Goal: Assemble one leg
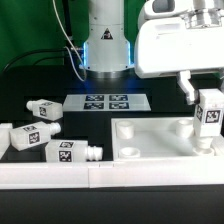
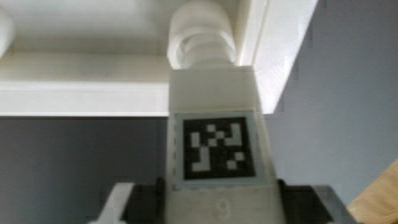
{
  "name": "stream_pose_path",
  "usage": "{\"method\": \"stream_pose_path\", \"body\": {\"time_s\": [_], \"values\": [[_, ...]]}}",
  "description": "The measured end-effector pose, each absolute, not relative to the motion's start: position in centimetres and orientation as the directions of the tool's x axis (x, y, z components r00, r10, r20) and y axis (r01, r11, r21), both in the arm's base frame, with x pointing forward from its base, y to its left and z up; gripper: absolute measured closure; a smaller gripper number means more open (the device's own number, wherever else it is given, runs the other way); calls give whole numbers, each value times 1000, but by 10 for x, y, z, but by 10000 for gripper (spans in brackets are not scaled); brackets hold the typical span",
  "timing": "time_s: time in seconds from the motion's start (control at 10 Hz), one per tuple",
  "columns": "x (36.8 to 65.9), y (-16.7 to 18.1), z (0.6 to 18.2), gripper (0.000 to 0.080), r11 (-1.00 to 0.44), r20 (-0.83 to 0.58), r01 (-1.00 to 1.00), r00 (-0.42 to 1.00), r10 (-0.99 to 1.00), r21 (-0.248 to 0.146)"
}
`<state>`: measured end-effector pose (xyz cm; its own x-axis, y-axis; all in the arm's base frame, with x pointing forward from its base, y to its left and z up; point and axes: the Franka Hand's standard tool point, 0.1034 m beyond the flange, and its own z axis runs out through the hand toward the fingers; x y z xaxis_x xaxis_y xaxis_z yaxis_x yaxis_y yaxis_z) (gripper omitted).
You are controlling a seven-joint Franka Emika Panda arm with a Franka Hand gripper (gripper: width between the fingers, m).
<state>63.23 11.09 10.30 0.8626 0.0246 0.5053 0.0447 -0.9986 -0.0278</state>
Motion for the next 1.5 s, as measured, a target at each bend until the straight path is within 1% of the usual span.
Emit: {"method": "stream_pose_path", "body": {"time_s": [0.4, 0.7, 0.9, 1.0, 1.1, 1.3, 1.4, 1.5], "values": [[632, 107, 93, 514, -999, 505, 43, 863, 27, -20], [630, 111, 83, 514, -999, 512, 49, 858, 33, -17], [631, 109, 83, 514, -999, 527, 50, 849, 35, -14], [631, 110, 83, 442, -999, 527, 51, 849, 36, -14], [631, 110, 83, 442, -999, 527, 51, 849, 36, -14], [631, 110, 83, 179, -999, 527, 50, 849, 36, -14], [631, 109, 83, 179, -999, 521, 46, 853, 30, -17], [632, 109, 86, 159, -999, 487, 29, 874, 11, -31]]}}
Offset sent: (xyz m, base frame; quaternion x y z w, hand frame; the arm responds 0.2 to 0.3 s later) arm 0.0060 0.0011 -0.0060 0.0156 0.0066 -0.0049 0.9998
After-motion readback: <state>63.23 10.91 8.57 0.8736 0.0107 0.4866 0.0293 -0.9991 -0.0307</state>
